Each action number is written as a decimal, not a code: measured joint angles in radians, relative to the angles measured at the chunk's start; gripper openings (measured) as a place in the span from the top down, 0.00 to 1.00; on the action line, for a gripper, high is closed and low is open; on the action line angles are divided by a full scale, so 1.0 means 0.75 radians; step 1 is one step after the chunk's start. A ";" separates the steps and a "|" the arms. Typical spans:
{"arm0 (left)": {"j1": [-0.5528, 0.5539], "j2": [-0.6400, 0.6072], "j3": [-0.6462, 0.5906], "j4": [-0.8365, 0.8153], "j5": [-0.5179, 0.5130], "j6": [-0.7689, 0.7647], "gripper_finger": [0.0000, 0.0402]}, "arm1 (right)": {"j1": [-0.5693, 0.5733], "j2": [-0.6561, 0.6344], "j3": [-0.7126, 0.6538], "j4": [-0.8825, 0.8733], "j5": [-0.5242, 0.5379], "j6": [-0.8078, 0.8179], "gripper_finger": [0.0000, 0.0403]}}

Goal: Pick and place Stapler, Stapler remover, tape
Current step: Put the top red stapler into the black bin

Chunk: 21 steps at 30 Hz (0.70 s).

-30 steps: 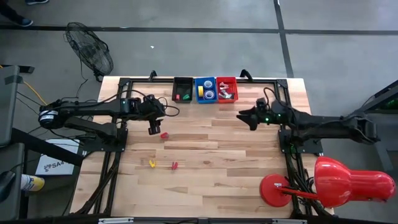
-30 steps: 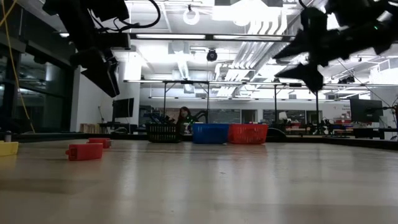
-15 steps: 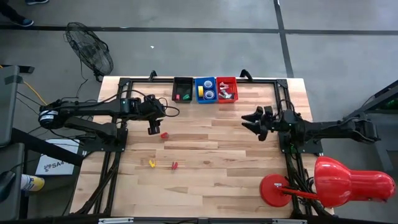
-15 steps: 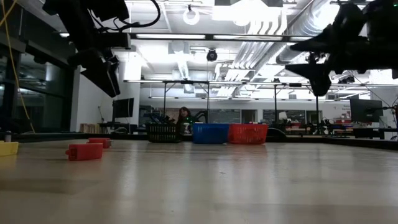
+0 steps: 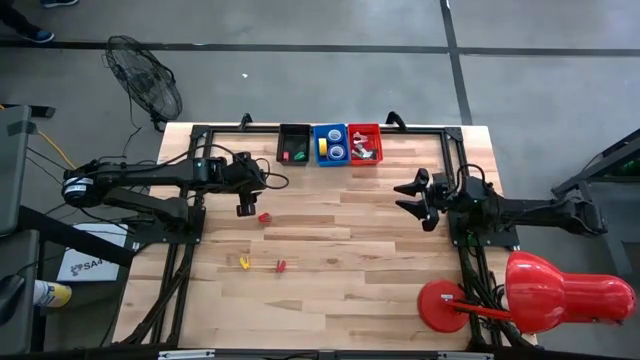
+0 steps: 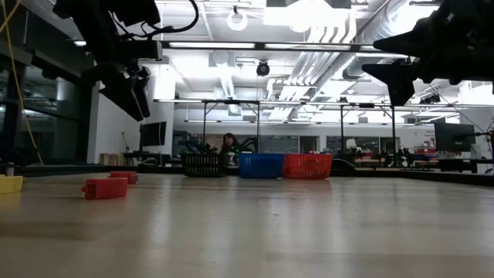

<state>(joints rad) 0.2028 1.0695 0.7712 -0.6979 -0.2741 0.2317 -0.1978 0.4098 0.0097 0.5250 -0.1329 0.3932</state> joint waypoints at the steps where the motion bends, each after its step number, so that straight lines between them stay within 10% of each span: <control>1: 0.000 0.000 0.000 0.000 0.000 0.001 0.49 | 0.000 -0.031 0.000 -0.036 -0.001 -0.008 0.44; 21: 0.001 0.000 0.000 0.001 0.007 -0.001 0.49 | 0.000 -0.531 -0.001 -0.642 0.014 -0.153 0.44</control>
<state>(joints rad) 0.2031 1.0695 0.7712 -0.6969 -0.2692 0.2314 -0.1975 0.0114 0.0093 0.0433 -0.1224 0.2784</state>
